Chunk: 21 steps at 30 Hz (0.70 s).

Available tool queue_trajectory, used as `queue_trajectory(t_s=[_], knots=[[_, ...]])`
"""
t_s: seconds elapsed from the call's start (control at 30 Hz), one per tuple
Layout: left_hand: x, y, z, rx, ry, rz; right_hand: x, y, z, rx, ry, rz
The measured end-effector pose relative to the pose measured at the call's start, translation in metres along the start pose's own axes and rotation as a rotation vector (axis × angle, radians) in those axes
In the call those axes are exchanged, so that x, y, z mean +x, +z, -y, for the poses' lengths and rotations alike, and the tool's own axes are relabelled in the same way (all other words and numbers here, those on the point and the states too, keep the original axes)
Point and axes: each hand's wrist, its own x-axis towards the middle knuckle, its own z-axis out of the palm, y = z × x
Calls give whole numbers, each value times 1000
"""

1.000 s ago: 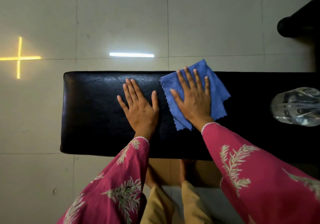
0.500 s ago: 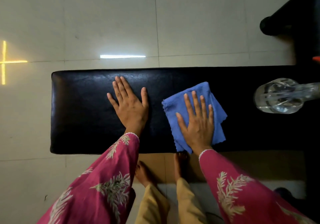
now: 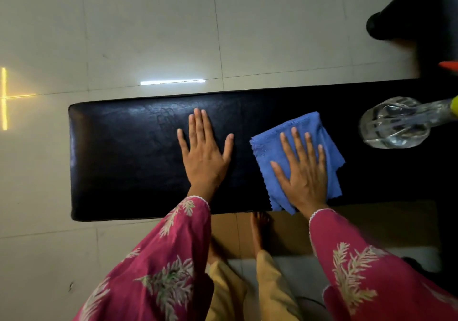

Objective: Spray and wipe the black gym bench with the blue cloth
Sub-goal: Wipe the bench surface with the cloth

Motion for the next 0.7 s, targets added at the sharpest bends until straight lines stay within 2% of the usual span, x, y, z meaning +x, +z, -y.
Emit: queue_trajectory(t_s=[0.03, 0.13, 0.17, 0.2, 0.3, 0.33, 0.43, 0.47, 0.6, 0.63, 0.7], knots=[[1, 0, 1, 0, 12, -5, 2, -2, -11, 11, 24, -9], [0, 1, 0, 5, 19, -8, 10, -3, -20, 68, 407, -106], [-1, 1, -1, 9, 11, -10, 13, -3, -14, 72, 482, -126], [-1, 1, -2, 11, 5, -8, 14, -3, -7, 63, 478, -119], [0, 1, -2, 18, -2, -3, 11, -1, -18, -1, 193, -45], [0, 0, -2, 18, 0, -5, 14, -4, -27, 8, 166, -38], [-1, 1, -3, 15, 3, -9, 30, -8, -37, 43, 375, -114], [-1, 1, -3, 15, 2, -10, 35, -8, -31, 54, 382, -120], [0, 1, -3, 17, -4, -14, 51, -10, -42, 27, 5, -24], [0, 1, -3, 15, -3, -16, 59, -12, -48, 30, 31, -31], [0, 0, -3, 16, -5, -21, 74, -13, -47, 62, 250, -91]])
